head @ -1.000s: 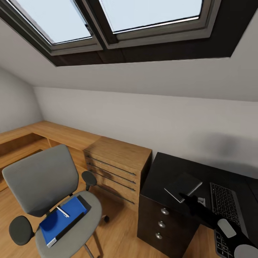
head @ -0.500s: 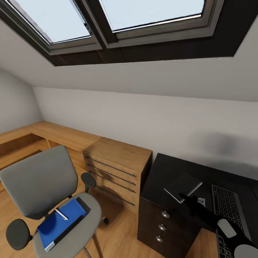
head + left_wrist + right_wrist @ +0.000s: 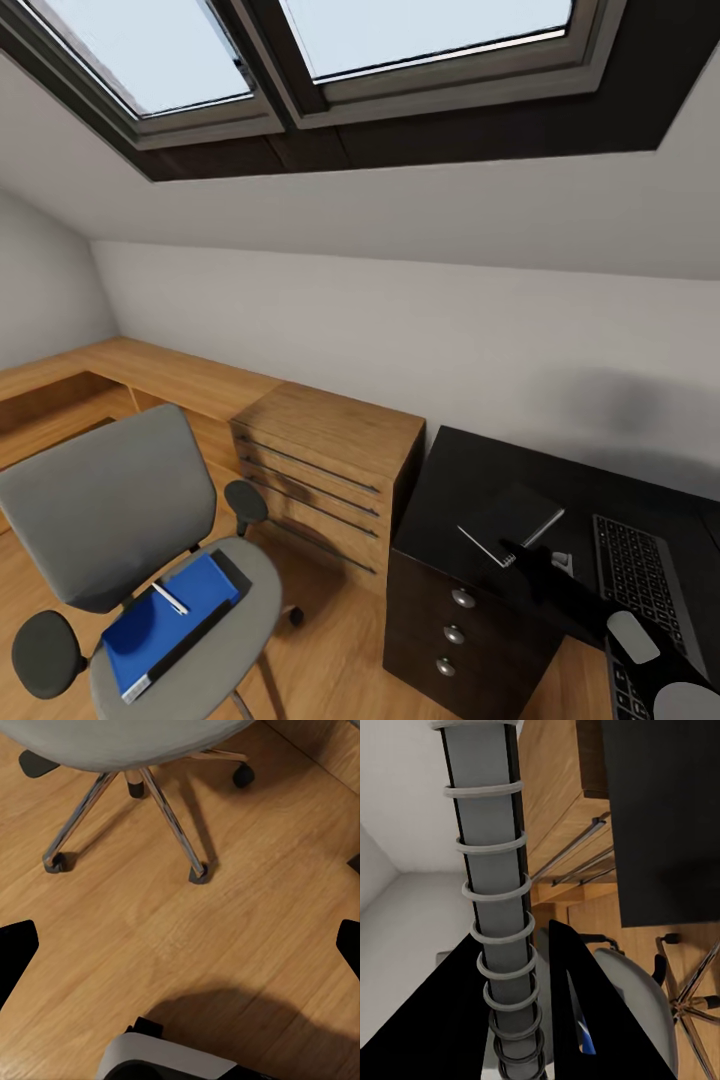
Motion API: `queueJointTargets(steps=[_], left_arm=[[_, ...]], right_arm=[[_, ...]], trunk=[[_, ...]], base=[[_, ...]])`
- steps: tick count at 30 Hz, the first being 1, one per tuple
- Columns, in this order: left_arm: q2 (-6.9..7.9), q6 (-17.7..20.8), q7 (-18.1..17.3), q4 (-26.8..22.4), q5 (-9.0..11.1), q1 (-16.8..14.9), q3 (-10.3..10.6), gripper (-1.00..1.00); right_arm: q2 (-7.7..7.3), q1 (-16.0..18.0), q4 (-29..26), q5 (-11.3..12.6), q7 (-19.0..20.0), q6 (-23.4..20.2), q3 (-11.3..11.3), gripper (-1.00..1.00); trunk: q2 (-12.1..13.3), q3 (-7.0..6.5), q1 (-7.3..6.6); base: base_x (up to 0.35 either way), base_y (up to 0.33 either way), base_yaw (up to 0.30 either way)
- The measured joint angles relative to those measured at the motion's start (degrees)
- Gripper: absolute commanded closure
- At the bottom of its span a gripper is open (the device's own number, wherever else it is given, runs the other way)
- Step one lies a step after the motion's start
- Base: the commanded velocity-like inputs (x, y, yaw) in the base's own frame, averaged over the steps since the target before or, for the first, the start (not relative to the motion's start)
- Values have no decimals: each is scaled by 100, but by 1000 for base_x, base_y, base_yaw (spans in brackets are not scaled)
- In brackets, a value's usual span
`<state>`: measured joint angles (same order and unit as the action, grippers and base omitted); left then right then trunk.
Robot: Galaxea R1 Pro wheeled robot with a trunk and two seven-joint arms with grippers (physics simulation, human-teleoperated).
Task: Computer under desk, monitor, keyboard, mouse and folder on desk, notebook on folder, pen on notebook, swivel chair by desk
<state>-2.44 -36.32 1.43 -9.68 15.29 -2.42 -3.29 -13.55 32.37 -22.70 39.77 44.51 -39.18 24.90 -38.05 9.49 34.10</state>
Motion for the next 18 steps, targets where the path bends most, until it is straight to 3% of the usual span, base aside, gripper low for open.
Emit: queueJointTargets(steps=[18], left_arm=[[2, 0, 1, 0, 1, 0, 0, -100]], right_arm=[[14, 0, 0, -2, 16, 5, 0, 100]], trunk=[[-723, 324, 396]], base=[[0, 0, 0]])
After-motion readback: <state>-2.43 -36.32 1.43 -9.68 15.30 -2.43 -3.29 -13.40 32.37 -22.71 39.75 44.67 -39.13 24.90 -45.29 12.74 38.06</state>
